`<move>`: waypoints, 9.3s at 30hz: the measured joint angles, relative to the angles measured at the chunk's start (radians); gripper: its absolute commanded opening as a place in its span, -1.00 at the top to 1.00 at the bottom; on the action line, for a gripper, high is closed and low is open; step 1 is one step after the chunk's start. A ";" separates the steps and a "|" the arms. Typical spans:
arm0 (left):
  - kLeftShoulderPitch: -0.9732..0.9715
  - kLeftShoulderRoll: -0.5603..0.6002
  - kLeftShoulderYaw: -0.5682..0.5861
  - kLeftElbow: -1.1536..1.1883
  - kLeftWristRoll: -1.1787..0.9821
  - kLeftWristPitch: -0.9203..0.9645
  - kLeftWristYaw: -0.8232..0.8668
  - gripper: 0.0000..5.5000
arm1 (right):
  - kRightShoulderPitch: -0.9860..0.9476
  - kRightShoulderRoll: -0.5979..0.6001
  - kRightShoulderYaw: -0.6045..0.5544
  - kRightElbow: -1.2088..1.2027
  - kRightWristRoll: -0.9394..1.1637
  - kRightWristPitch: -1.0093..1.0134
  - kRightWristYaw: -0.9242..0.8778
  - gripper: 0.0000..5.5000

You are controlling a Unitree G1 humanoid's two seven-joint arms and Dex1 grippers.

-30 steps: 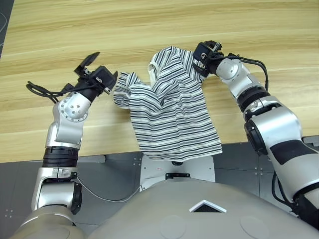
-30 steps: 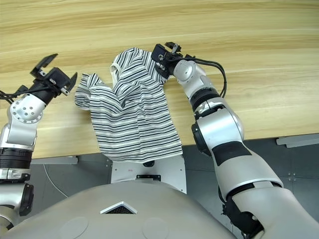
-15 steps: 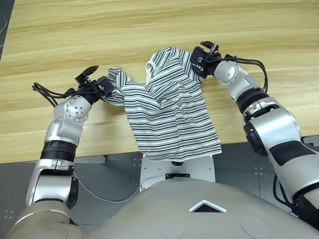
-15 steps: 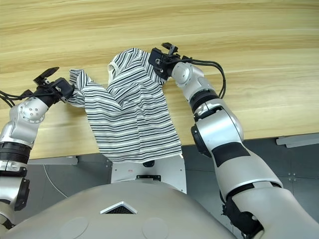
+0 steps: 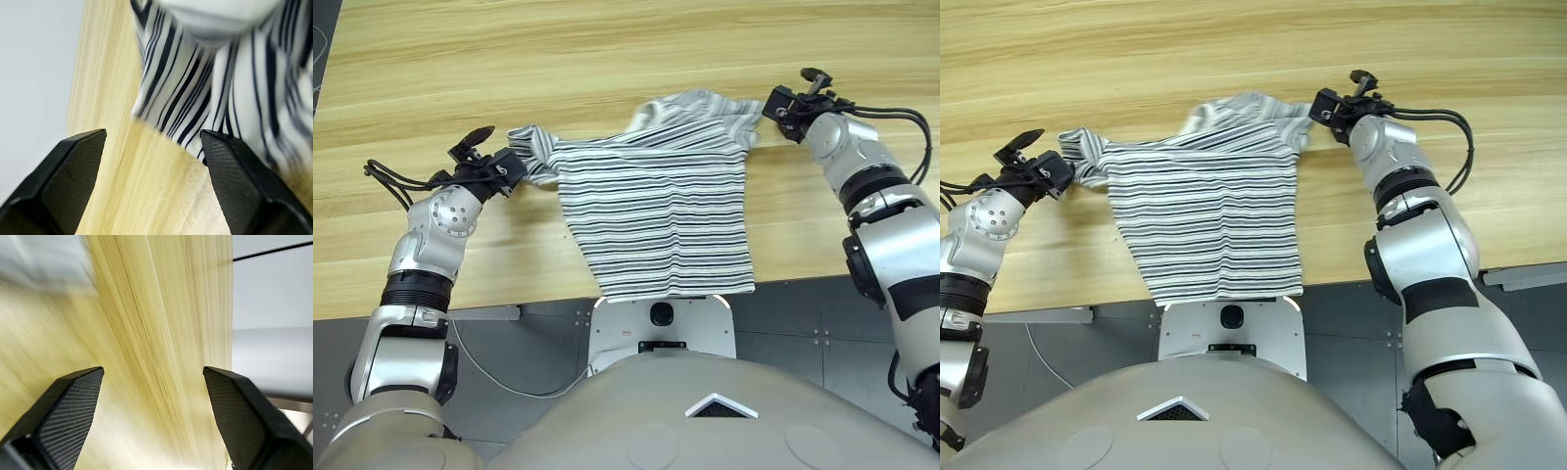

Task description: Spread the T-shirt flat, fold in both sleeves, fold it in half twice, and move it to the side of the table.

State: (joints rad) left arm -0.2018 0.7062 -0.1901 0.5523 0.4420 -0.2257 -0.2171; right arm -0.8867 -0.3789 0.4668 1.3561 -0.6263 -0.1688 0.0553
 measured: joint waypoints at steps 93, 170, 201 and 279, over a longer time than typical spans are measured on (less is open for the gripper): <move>0.430 0.032 0.129 -1.083 -1.213 0.079 -0.655 -0.31 | -0.115 0.254 0.174 0.025 -0.156 0.119 0.093 -0.37; -0.236 -0.161 0.039 0.327 -0.363 -0.104 -0.564 0.55 | -0.117 0.260 0.221 0.018 -0.195 0.095 0.073 -0.37; 0.190 -0.179 -0.126 -0.510 -0.586 0.071 -0.845 0.96 | -0.115 0.264 0.221 0.020 -0.195 0.084 0.060 -0.37; 0.109 -0.444 0.093 -0.561 -0.746 0.803 -0.349 0.95 | -0.115 0.275 0.254 0.020 -0.197 0.085 0.049 -0.37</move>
State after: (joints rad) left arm -0.0932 0.2624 -0.0967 -0.0084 -0.3035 0.5772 -0.5660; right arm -1.0018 -0.1038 0.7211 1.3763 -0.8233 -0.0835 0.1044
